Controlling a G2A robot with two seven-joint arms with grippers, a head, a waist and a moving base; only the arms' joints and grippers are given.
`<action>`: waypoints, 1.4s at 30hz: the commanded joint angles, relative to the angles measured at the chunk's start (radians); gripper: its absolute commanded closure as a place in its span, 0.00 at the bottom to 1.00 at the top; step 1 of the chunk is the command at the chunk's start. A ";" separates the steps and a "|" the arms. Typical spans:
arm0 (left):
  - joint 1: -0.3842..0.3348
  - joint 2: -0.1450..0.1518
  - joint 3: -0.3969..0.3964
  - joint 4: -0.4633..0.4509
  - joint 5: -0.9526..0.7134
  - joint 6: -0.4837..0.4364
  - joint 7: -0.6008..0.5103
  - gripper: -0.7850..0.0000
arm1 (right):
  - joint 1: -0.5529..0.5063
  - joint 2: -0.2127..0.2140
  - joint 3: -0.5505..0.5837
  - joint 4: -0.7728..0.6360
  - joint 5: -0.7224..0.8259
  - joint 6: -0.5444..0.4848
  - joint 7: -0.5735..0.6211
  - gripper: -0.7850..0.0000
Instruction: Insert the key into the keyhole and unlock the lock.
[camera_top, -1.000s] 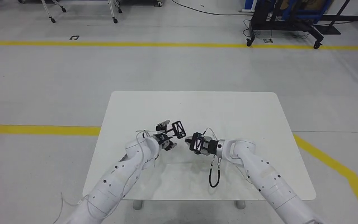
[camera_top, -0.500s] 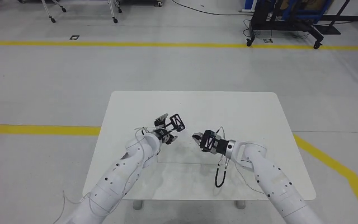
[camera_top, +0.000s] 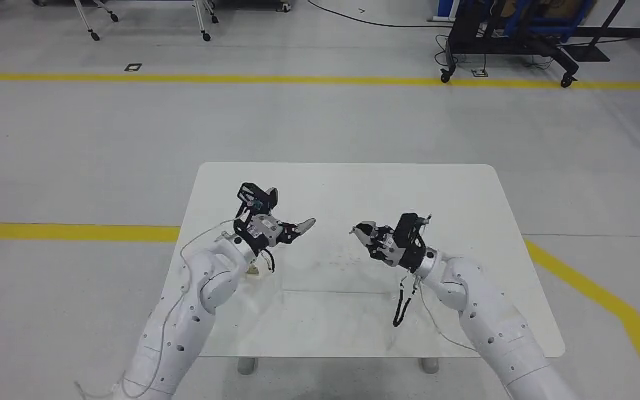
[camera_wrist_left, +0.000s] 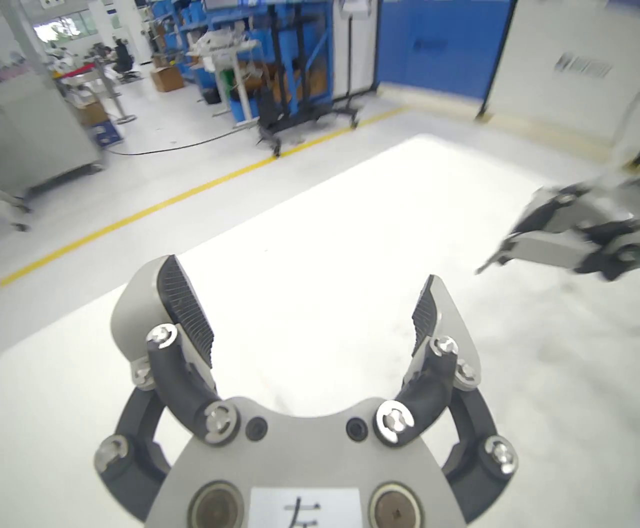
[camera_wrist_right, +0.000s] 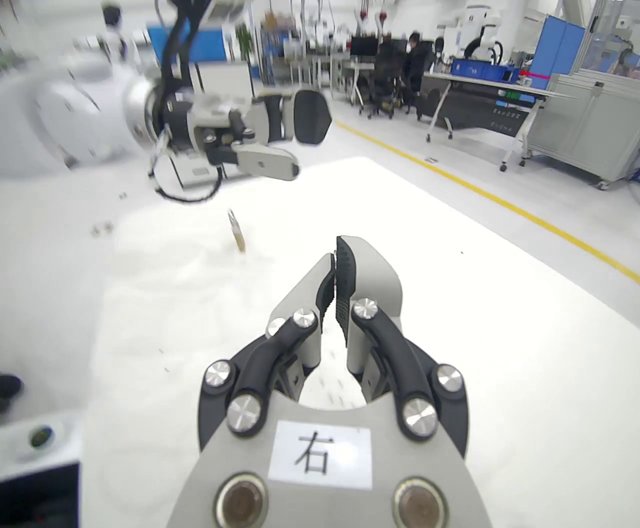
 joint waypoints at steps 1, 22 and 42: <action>-0.009 0.000 -0.003 0.044 -0.204 -0.166 -0.005 0.00 | 0.016 -0.003 -0.002 0.053 0.158 -0.103 -0.008 1.00; -0.290 -0.058 0.339 0.403 -1.082 -0.417 -0.443 0.45 | 0.171 0.043 -0.276 0.087 0.908 -0.144 0.330 1.00; -0.332 -0.092 0.355 0.460 -1.033 -0.417 -0.457 1.00 | 0.208 0.045 -0.314 0.137 0.933 -0.144 0.308 1.00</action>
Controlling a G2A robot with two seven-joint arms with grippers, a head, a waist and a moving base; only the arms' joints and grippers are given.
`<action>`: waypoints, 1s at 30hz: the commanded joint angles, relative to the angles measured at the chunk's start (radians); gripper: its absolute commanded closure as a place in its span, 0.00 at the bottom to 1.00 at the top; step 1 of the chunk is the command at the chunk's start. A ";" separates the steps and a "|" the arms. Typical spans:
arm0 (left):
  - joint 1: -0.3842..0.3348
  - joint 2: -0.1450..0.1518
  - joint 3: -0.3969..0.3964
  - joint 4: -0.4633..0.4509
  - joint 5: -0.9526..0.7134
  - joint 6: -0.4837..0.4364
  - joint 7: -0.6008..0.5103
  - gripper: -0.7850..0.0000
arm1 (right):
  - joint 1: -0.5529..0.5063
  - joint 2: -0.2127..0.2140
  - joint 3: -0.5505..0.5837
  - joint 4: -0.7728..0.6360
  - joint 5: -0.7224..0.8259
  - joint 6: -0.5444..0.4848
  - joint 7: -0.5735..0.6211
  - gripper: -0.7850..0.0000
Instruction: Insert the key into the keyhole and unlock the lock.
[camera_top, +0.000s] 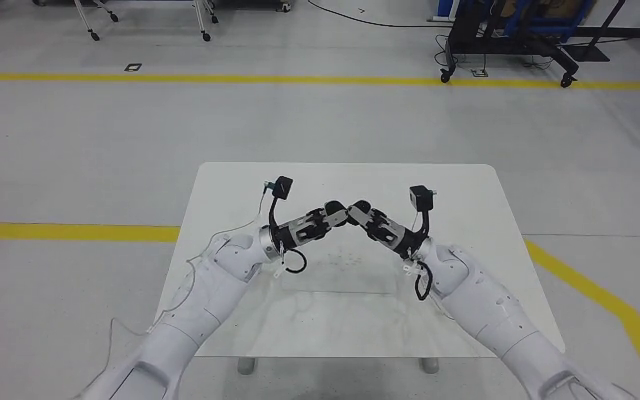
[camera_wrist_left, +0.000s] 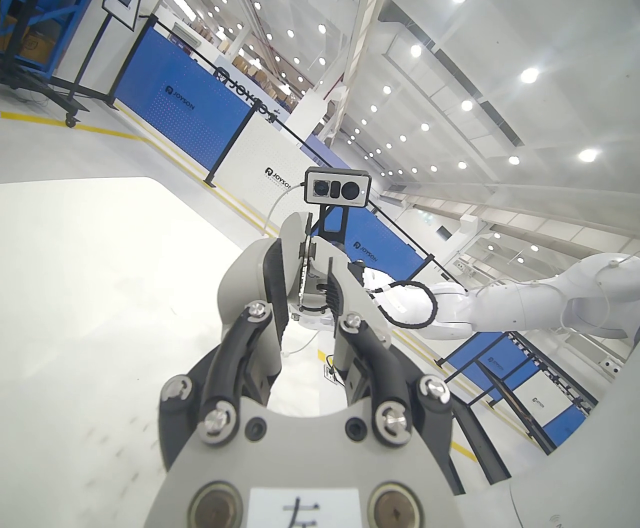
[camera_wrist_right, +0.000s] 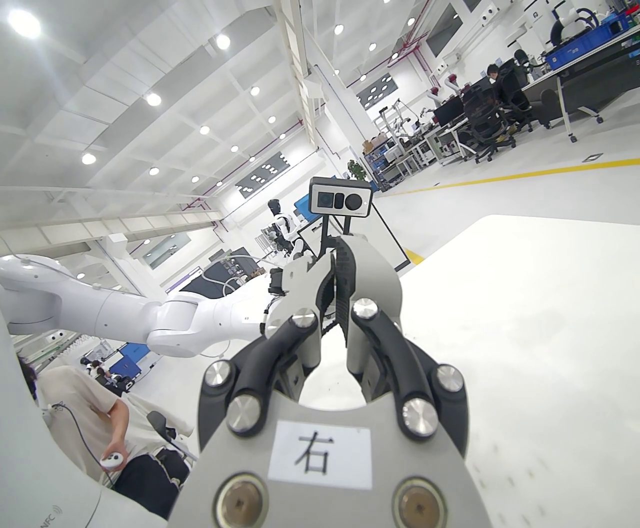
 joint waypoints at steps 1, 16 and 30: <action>-0.002 -0.002 0.000 0.004 0.005 0.000 0.001 1.00 | 0.003 0.000 -0.002 0.004 0.001 0.000 -0.004 1.00; -0.018 0.008 -0.044 0.002 0.108 0.000 0.029 1.00 | 0.017 0.020 0.021 0.028 -0.115 0.000 -0.026 0.00; 0.019 0.099 -0.062 -0.211 0.492 0.000 0.053 1.00 | -0.014 0.080 0.031 -0.051 -0.424 0.000 -0.054 0.39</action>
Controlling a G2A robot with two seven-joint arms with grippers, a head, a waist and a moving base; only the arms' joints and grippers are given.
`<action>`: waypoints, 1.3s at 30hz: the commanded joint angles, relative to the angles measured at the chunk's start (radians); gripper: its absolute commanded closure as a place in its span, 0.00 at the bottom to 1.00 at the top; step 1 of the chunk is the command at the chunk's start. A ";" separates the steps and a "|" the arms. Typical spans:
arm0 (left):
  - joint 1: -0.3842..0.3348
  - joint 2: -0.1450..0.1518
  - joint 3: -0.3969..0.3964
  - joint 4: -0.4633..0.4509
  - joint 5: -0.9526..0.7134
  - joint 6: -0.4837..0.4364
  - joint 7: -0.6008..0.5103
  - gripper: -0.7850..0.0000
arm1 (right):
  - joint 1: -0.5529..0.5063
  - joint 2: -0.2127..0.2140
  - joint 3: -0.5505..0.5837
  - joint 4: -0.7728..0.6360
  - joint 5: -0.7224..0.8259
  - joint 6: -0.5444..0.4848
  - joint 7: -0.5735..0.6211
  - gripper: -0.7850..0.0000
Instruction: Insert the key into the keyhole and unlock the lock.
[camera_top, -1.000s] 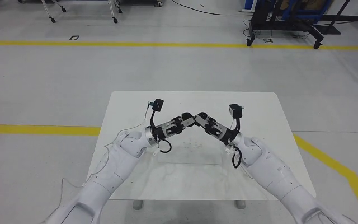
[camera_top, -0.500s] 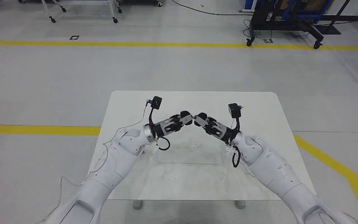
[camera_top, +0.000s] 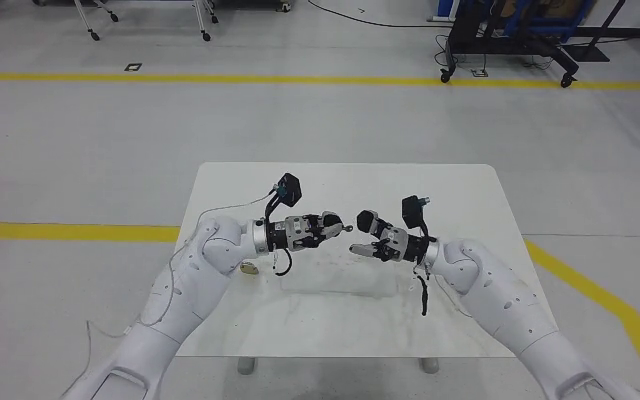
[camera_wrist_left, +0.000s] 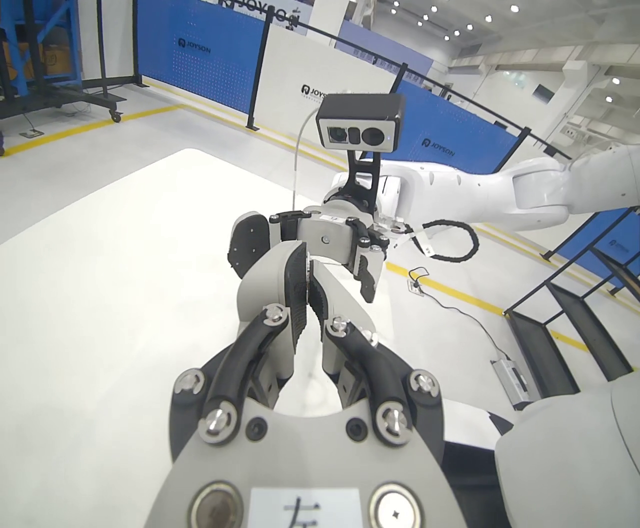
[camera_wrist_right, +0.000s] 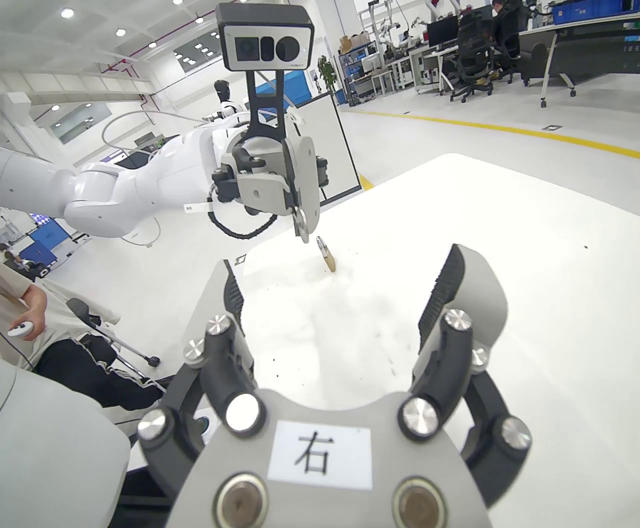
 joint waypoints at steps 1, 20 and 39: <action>0.001 0.009 0.015 -0.004 -0.003 0.000 0.001 1.00 | -0.003 0.006 -0.013 -0.012 0.010 0.000 -0.010 0.50; -0.025 0.057 0.130 0.018 0.036 0.000 0.159 1.00 | 0.026 0.067 -0.152 -0.037 0.024 0.000 -0.152 1.00; 0.049 0.178 -0.057 -0.088 0.511 0.023 0.339 0.00 | 0.059 0.122 -0.227 -0.010 -0.023 0.000 -0.363 1.00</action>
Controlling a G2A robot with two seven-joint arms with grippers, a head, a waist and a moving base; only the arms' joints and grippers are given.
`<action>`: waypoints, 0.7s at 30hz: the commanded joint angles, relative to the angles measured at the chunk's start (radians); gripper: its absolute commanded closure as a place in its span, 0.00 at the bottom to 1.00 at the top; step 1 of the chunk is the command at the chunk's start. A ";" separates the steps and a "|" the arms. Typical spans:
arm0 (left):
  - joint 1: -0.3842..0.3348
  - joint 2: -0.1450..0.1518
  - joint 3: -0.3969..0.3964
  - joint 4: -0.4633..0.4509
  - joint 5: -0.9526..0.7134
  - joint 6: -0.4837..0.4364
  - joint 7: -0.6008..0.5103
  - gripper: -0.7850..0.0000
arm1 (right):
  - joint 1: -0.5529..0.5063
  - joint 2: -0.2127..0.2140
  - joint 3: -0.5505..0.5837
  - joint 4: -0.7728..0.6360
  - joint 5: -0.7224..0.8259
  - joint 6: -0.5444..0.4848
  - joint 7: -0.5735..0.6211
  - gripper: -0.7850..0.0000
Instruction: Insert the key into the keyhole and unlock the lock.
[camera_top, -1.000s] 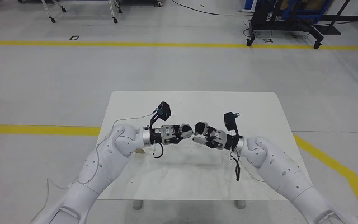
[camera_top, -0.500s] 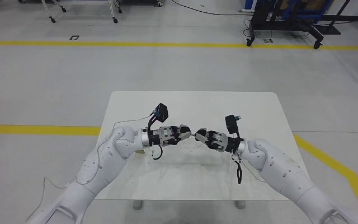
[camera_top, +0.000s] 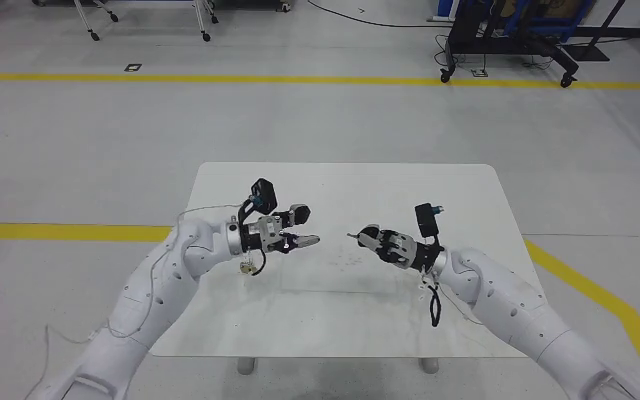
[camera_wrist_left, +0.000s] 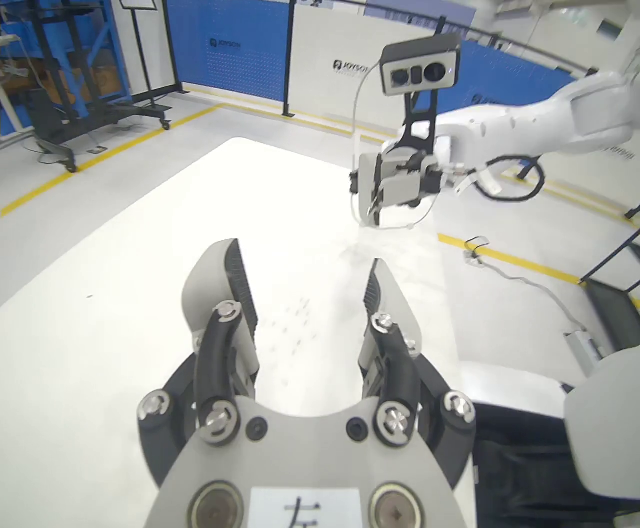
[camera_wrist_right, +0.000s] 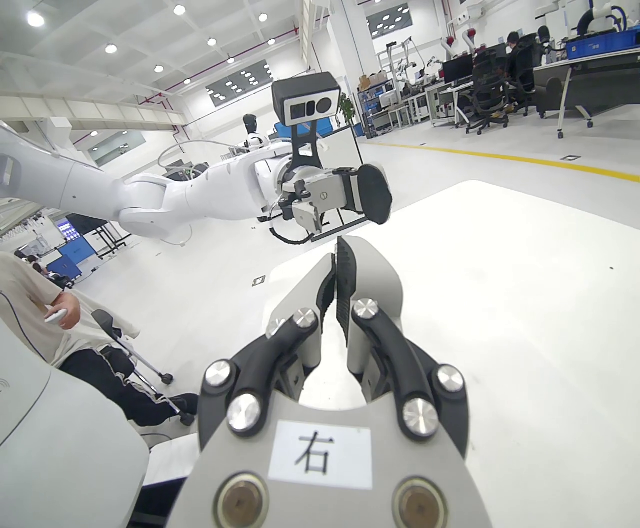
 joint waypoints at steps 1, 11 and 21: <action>0.052 0.028 -0.069 -0.070 0.143 0.033 -0.025 0.00 | 0.002 0.006 -0.003 0.005 -0.006 0.000 -0.021 1.00; 0.351 0.132 -0.326 -0.341 0.554 0.010 -0.133 0.00 | 0.028 0.021 -0.063 0.013 -0.022 0.000 -0.067 1.00; 0.390 0.145 -0.358 -0.273 0.595 0.029 -0.115 0.00 | 0.084 0.018 -0.139 0.036 0.017 0.000 -0.068 1.00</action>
